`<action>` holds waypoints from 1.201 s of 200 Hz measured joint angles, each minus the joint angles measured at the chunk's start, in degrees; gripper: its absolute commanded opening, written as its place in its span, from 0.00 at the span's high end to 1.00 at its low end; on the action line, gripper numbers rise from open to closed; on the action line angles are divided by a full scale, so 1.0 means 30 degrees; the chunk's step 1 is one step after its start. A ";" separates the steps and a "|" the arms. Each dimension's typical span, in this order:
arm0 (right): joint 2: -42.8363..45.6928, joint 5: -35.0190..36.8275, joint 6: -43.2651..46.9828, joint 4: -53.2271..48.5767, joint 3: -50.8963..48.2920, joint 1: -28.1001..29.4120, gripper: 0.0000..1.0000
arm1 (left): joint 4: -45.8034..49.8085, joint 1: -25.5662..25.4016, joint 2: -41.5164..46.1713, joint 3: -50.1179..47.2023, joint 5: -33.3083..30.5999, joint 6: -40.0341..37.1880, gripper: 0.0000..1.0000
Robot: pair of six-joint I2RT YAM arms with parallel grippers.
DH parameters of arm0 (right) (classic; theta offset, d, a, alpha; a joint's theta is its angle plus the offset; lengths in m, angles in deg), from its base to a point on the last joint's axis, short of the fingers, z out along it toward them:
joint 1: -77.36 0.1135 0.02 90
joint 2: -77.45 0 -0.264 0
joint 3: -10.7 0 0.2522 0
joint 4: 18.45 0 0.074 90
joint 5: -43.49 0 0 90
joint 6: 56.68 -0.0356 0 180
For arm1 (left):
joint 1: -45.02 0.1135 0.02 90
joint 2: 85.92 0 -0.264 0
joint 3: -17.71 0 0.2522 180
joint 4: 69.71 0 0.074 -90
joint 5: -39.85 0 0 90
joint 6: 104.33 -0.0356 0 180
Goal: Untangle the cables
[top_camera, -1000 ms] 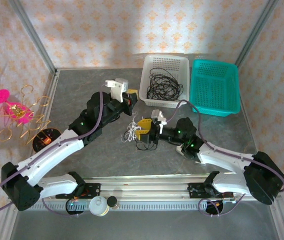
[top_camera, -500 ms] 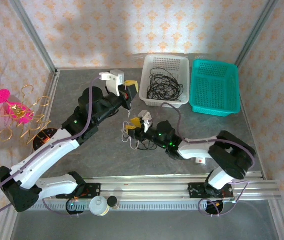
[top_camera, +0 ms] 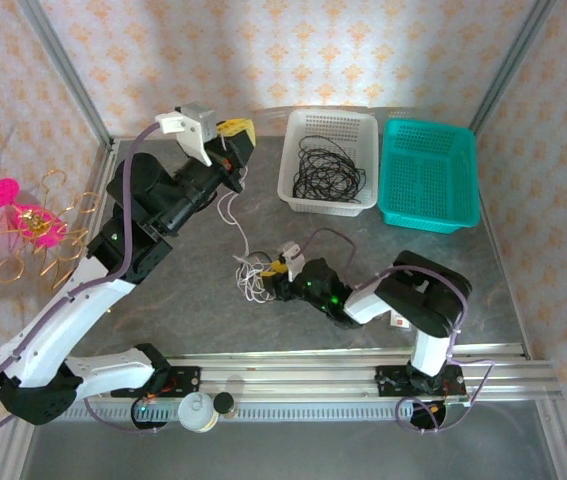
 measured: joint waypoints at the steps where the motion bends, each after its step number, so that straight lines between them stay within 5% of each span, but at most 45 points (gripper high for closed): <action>1: 0.0087 0.0022 0.0000 -0.0066 -0.0015 0.0000 0.53 | 0.0007 0.0000 0.0000 0.0000 -0.0007 0.0000 1.00; 68: 1.0477 -0.2317 0.0044 -0.3388 -0.1137 -0.3002 0.43 | 0.0794 0.0000 -0.0102 -0.1027 -0.0117 -0.0124 1.00; 114: 1.4513 -0.2608 0.0328 -0.6703 -0.1457 -0.5115 0.40 | 0.0874 0.0000 -0.0095 -0.1260 0.0270 -0.0124 1.00; 159: 1.4702 -0.6331 0.0539 -0.8043 -0.1005 -0.5982 0.41 | 0.0889 0.0000 -0.0095 -0.1588 0.0386 -0.0117 1.00; 202: 1.2021 -1.0397 0.2098 -0.7599 -0.0102 -0.4109 0.42 | 0.1027 0.0000 -0.0095 -0.1639 0.0386 -0.0051 1.00; 240: 0.9114 -1.1672 0.2863 -0.6564 0.0874 -0.2674 0.48 | 0.1100 0.0000 -0.0095 -0.1632 0.0444 0.0102 1.00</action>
